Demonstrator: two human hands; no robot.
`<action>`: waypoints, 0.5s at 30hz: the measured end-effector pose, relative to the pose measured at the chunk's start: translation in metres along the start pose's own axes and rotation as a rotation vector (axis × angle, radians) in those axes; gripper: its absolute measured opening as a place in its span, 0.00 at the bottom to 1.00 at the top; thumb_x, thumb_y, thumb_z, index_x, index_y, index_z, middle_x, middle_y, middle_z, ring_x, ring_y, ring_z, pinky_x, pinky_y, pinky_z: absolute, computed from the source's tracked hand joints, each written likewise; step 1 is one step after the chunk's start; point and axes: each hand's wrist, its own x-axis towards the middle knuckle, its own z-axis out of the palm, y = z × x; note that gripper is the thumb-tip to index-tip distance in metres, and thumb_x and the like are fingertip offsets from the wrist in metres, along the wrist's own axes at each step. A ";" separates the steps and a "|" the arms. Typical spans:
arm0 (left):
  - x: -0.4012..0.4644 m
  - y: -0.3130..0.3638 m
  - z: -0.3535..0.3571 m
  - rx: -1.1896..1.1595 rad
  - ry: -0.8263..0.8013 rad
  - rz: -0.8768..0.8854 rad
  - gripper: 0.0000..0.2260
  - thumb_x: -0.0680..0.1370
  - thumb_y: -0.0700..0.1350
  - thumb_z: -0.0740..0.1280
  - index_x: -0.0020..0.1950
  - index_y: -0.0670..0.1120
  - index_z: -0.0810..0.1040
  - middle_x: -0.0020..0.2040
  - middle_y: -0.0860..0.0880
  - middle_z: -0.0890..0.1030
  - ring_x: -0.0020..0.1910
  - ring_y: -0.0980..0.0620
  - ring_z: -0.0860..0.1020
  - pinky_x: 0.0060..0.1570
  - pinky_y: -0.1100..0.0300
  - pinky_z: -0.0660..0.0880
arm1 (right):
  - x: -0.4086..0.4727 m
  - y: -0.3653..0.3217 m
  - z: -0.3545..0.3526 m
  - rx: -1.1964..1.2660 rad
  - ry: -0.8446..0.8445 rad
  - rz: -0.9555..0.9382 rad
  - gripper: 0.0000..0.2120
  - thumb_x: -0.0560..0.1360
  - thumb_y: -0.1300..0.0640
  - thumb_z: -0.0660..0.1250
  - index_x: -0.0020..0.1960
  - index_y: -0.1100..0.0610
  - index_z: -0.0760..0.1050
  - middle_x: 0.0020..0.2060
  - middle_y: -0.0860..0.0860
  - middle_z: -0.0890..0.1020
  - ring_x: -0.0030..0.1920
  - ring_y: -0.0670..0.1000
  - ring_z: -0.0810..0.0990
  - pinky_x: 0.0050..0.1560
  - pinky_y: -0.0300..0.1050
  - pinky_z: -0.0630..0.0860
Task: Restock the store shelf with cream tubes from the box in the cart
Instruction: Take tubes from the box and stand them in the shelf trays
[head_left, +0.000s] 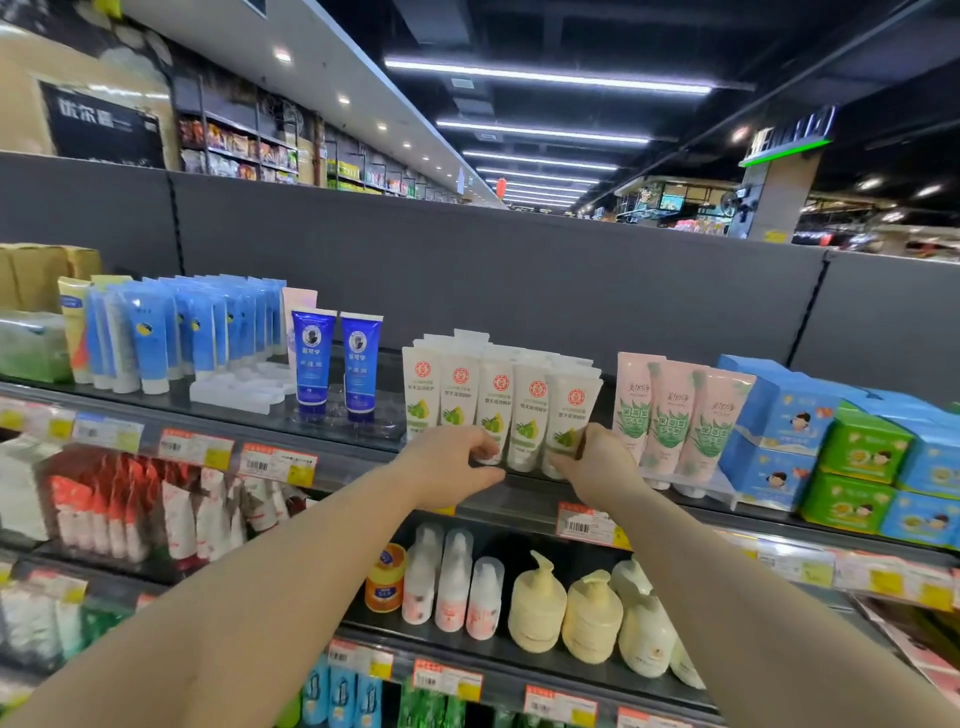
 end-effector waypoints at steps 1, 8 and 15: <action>0.001 0.001 -0.001 -0.020 -0.007 -0.009 0.21 0.78 0.54 0.66 0.70 0.50 0.72 0.66 0.52 0.77 0.63 0.54 0.74 0.64 0.57 0.71 | 0.000 0.001 0.001 0.033 0.016 -0.004 0.16 0.76 0.53 0.70 0.59 0.59 0.71 0.53 0.54 0.79 0.47 0.51 0.75 0.41 0.42 0.70; -0.006 0.000 -0.008 -0.138 -0.017 -0.031 0.21 0.80 0.54 0.64 0.71 0.49 0.71 0.65 0.51 0.77 0.63 0.54 0.75 0.63 0.57 0.71 | -0.019 0.002 0.004 0.117 0.101 -0.009 0.14 0.74 0.51 0.71 0.57 0.56 0.76 0.48 0.49 0.82 0.45 0.49 0.79 0.41 0.44 0.76; -0.060 -0.038 -0.024 0.204 0.117 -0.011 0.21 0.80 0.61 0.59 0.66 0.50 0.74 0.62 0.48 0.78 0.61 0.49 0.75 0.61 0.50 0.72 | -0.074 -0.055 0.034 -0.186 0.165 -0.022 0.19 0.78 0.45 0.62 0.63 0.56 0.73 0.55 0.53 0.80 0.52 0.55 0.78 0.46 0.46 0.74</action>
